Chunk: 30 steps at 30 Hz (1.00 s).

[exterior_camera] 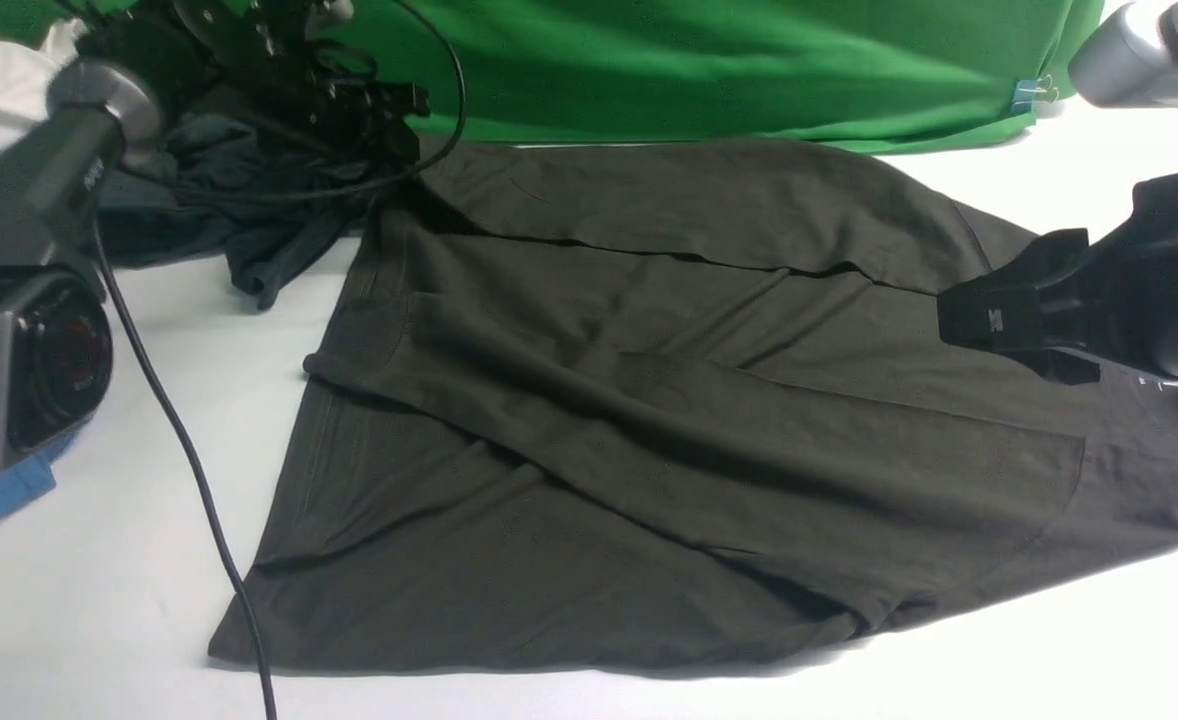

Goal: Fold a long-sleeved shirt on a white desktop.
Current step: 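Grab the top left corner of the dark shirt with the left gripper, then fold the left side of the dark shirt inward over its body with the left gripper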

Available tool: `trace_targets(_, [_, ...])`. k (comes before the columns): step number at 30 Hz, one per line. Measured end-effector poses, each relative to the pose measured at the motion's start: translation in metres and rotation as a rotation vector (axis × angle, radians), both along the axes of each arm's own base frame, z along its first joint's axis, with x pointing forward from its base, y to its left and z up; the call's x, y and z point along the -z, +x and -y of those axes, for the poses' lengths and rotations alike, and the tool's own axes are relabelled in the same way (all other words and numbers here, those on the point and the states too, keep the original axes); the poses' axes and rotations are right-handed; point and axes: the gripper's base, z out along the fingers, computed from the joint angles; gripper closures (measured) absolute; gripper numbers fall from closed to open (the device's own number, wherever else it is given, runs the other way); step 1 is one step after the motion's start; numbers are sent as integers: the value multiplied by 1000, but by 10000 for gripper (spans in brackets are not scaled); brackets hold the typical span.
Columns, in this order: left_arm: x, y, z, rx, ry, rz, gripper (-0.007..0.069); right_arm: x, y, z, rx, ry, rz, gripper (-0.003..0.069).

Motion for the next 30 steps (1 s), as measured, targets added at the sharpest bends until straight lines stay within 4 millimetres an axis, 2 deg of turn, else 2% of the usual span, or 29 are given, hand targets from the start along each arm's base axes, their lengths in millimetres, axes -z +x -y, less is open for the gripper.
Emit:
trace_targets(1, [-17,-7,1,28,4,-11,582,0,0,0,0,0,0,418])
trace_targets(7, [-51,-27,1,50,44,-82,582,0,0,0,-2,-2,-6,418])
trace_targets(13, [-52,-48,-3,39,97,-164,582,2,-2,0,-9,-11,-28,418])
trace_targets(18, [-44,-67,-7,39,149,-234,582,2,-3,0,-11,-13,-34,418])
trace_targets(22, [-53,-80,-6,36,155,-237,582,2,-3,0,-11,-13,-34,418])
trace_targets(27, [-73,-97,-8,19,178,-192,582,3,-3,0,-22,-24,-37,418])
trace_targets(30, [-70,-107,-9,17,199,-201,582,4,-4,0,-33,-34,-49,418])
